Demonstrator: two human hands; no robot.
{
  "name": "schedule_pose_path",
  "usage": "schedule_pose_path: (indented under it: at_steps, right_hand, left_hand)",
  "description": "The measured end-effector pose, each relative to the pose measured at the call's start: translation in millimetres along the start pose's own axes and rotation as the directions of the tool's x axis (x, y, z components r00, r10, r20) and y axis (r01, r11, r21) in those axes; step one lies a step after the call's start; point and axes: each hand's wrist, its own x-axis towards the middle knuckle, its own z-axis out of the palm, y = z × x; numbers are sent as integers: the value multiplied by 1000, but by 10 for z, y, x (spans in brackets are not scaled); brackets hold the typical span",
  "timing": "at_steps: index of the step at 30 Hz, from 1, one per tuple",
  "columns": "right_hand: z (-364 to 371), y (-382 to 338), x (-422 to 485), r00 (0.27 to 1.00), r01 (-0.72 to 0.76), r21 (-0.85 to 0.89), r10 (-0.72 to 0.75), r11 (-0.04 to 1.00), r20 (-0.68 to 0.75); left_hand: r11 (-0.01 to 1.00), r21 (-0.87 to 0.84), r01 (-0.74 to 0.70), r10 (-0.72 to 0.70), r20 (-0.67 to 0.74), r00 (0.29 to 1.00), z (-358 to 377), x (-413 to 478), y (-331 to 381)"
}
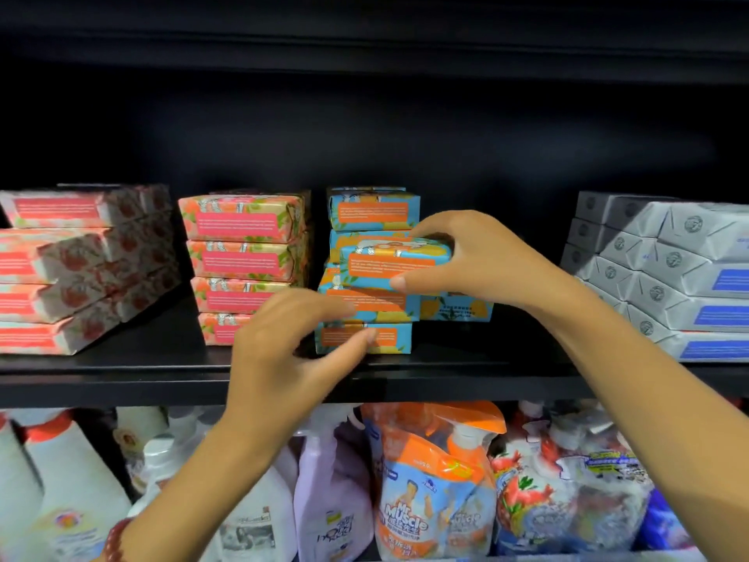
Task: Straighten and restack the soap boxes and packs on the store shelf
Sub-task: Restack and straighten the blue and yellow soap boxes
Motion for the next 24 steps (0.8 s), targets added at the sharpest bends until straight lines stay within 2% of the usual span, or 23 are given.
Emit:
schedule_pose_path:
  at_steps: [3, 5, 8, 14, 21, 24]
  right_hand:
    - [-34, 144, -217, 981, 7, 38, 0, 999, -192]
    - [-29, 261, -385, 952, 9, 116, 27, 993, -305]
    - [-1, 440, -591, 913, -14, 228, 105, 974, -393]
    - [63, 643, -861, 863, -7, 200, 107, 980, -494]
    - [66, 793, -842, 857, -53, 197, 146, 979, -494]
    - [81, 862, -706, 864, -75, 155, 141, 985, -483]
  left_hand:
    - [996, 85, -7, 4, 39, 999, -15, 212, -34]
    - [985, 172, 5, -35, 175, 984, 35, 363, -57]
    - [948, 313, -59, -67, 378, 923, 190, 485, -95]
    - [956, 291, -35, -107, 458, 882, 248, 533, -181]
    - [956, 288, -53, -135, 594, 793, 184, 628, -132]
    - [950, 307, -54, -153, 608, 779, 183, 652, -111]
